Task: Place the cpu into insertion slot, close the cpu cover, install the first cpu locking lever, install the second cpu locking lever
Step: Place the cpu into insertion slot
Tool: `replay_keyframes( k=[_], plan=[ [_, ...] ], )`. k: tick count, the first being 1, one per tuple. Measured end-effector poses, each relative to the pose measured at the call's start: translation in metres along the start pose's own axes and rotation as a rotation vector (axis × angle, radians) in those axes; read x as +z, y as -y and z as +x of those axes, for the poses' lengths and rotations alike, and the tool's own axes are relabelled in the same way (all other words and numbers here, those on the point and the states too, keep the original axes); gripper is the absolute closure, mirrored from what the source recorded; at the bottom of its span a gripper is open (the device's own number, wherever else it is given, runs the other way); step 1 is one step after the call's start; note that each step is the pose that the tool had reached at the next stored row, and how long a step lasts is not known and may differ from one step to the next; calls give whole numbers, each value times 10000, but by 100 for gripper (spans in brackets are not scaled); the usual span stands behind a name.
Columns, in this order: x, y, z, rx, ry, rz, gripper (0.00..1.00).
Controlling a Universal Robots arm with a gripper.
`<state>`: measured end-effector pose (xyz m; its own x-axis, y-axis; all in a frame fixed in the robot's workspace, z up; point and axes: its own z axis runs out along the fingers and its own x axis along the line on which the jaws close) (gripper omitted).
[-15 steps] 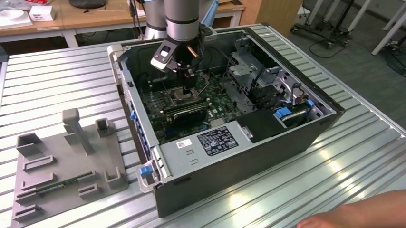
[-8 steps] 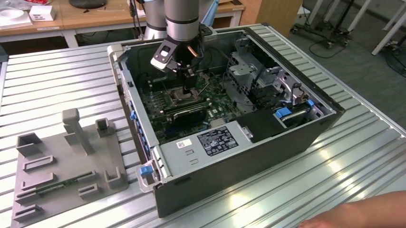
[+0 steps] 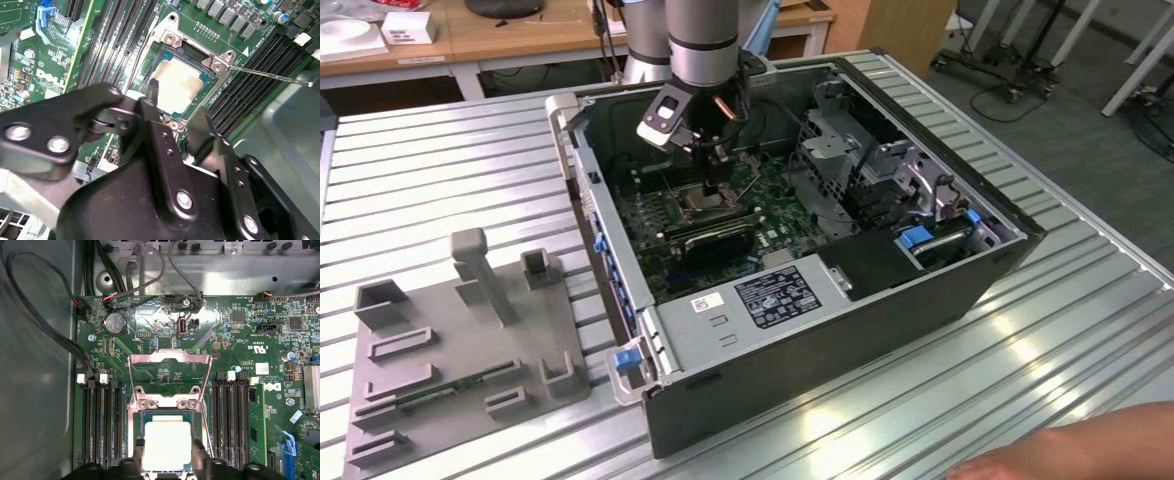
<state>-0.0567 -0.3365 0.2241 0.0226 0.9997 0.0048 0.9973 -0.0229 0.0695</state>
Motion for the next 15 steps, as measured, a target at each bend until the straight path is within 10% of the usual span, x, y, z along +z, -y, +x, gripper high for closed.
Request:
replay_keyframes(
  k=[10, 15],
  plan=[
    [-1, 0, 0, 0, 0, 0, 89],
    [-1, 0, 0, 0, -1, -1, 89]
  ],
)
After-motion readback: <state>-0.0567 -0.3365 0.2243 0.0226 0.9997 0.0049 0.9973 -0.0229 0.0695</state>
